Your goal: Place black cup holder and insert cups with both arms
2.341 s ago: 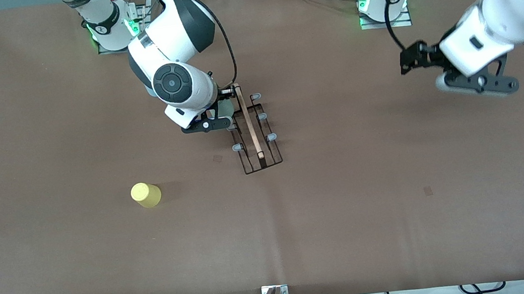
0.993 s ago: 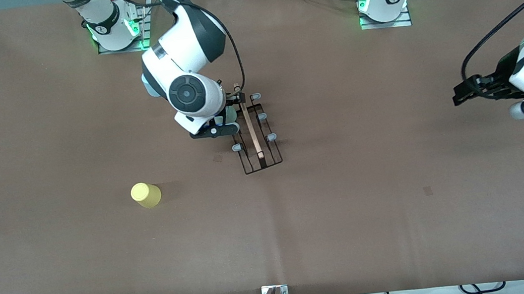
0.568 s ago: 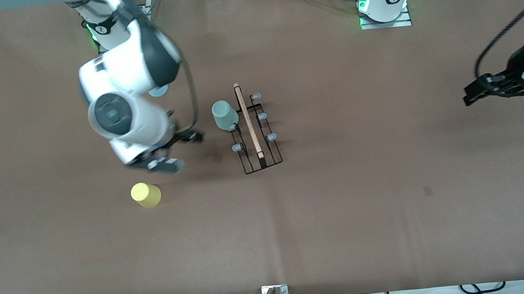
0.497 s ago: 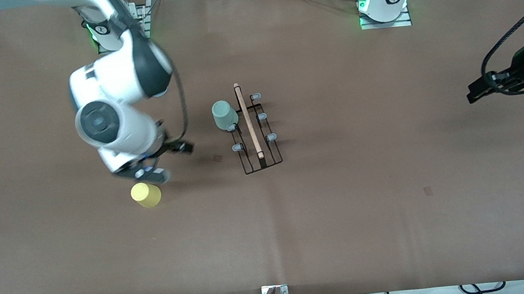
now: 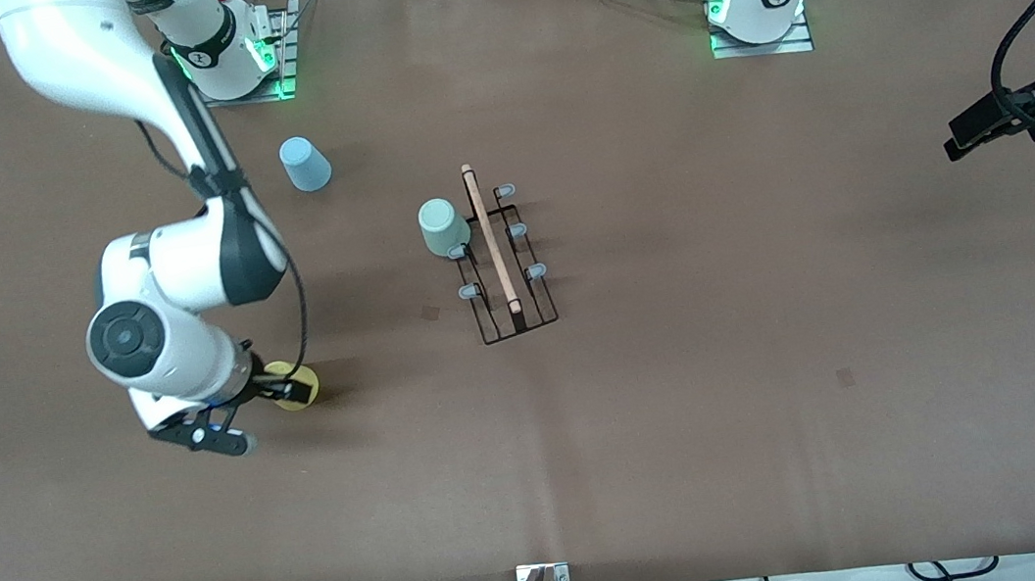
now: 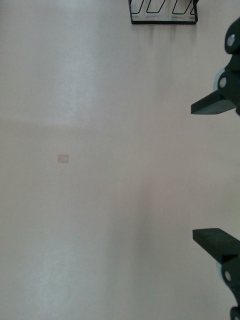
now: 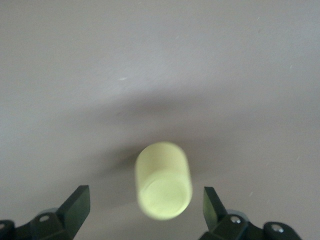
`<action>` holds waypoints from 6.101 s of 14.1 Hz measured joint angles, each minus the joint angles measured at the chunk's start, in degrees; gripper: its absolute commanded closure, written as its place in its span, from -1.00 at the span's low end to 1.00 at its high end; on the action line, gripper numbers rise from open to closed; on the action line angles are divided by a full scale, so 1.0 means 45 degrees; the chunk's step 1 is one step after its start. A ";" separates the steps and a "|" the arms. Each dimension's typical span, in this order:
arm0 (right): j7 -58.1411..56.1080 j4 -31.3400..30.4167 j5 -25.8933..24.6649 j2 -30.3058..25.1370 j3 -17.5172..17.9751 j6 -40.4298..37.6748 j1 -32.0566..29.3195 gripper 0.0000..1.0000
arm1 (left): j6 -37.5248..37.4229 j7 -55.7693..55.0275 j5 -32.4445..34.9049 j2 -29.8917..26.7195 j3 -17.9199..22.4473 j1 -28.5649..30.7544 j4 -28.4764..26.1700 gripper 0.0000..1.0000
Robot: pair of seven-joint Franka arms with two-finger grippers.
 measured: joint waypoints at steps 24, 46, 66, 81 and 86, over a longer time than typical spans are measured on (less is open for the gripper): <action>-0.2727 0.0014 0.1471 0.1149 0.0367 -0.1044 -0.0581 0.33 | 0.1375 0.0055 0.0008 -0.0918 0.0008 0.0059 -0.1577 -1.00; 0.1954 0.2988 0.2102 -0.0312 0.0552 -0.3202 0.4023 0.45 | 0.1460 0.0476 0.0008 -0.0694 0.0283 0.0121 -0.1652 -1.00; 0.1992 0.3072 0.2493 0.1147 0.0585 -0.2985 0.4553 -1.00 | 0.1990 0.0510 0.0556 -0.0579 0.0276 0.0124 -0.1674 -1.00; -0.0782 0.3416 0.2407 -0.1825 -0.4531 -0.5519 0.4062 -1.00 | 0.1990 0.0531 0.0556 -0.0579 0.0268 0.0116 -0.1674 -1.00; -0.1244 0.3419 0.2408 -0.1827 -0.5297 -0.5621 0.3946 -1.00 | 0.1990 0.0667 0.0556 -0.0579 0.0270 0.0127 -0.1674 -1.00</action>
